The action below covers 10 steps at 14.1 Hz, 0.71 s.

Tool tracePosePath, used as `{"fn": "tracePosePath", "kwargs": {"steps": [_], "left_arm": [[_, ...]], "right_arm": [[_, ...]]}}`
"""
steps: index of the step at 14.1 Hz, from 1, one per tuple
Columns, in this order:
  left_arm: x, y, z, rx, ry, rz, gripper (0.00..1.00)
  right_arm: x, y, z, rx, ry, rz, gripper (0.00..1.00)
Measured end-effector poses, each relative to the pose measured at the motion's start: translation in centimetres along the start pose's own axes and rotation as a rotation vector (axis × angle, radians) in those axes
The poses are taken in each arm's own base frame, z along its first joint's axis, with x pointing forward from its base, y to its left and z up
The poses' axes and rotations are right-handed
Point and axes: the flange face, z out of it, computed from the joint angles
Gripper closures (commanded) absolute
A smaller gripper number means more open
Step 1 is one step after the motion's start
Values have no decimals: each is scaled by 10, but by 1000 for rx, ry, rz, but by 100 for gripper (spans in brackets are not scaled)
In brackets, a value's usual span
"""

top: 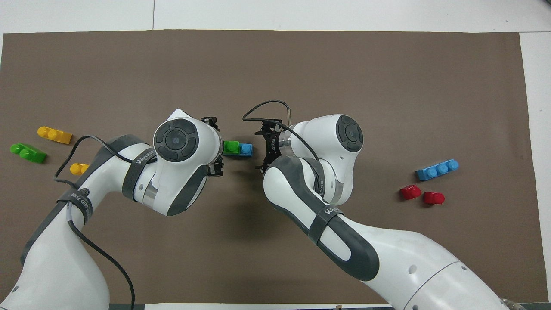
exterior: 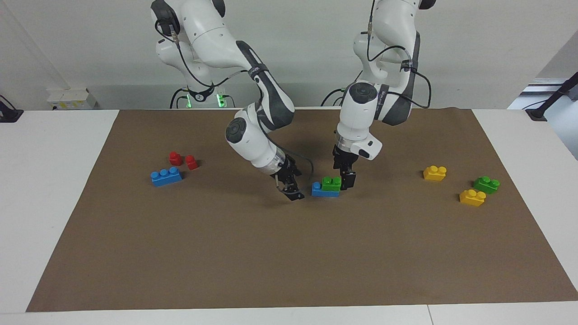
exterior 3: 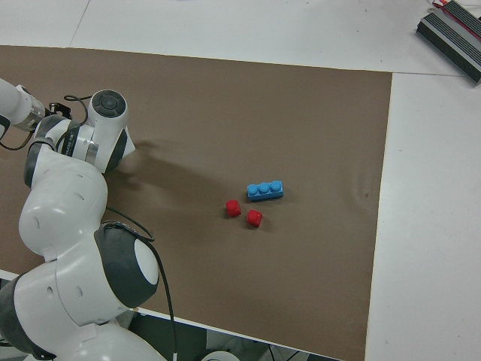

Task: Remove green block with left arm and hold with right
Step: 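Close the left gripper on green while the right gripper closes on blue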

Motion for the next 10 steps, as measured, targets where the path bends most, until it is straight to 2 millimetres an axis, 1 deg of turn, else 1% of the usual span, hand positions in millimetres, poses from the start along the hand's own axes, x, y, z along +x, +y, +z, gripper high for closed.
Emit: {"fn": "tracePosePath", "kwargs": {"steps": [2, 5, 10], "left_arm": [[-1, 0, 2, -2, 0, -5, 0], [-1, 0, 2, -4, 0, -7, 0], [-1, 0, 2, -5, 1, -7, 0]], "right_arm": [[-3, 5, 7, 8, 5, -6, 4], [-1, 8, 20, 23, 10, 0, 5], [0, 10, 29, 41, 10, 10, 5]]}}
